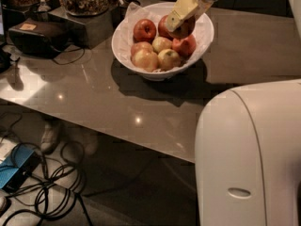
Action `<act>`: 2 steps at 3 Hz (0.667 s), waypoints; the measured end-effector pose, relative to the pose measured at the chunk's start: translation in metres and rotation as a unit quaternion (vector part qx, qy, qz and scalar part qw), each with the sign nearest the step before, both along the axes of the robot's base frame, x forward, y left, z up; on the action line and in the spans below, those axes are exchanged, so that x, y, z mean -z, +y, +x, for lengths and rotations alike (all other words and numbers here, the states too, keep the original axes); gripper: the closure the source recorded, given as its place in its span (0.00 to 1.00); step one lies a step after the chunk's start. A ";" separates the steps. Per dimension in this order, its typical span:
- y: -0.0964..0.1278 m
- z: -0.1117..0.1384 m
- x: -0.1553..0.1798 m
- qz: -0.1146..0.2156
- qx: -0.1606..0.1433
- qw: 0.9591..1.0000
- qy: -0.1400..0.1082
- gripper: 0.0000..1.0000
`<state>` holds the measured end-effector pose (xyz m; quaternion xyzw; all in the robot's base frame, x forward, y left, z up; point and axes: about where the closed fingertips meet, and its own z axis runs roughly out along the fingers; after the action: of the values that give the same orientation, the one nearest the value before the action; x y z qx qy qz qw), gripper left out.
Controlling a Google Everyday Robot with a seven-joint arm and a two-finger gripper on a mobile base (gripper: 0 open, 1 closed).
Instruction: Pick apple from white bowl
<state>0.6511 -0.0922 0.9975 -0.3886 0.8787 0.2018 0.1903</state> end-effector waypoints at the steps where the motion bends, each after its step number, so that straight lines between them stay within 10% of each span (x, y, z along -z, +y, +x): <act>1: 0.013 -0.005 -0.013 0.034 -0.040 0.999 -0.012 1.00; 2: 0.035 0.023 -0.026 0.072 -0.039 0.995 -0.061 1.00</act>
Offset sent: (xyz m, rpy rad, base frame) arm -0.0375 -0.0070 0.0517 0.0692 0.0824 0.2630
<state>0.6738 -0.0569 1.0238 -0.4194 0.8328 0.2481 0.2626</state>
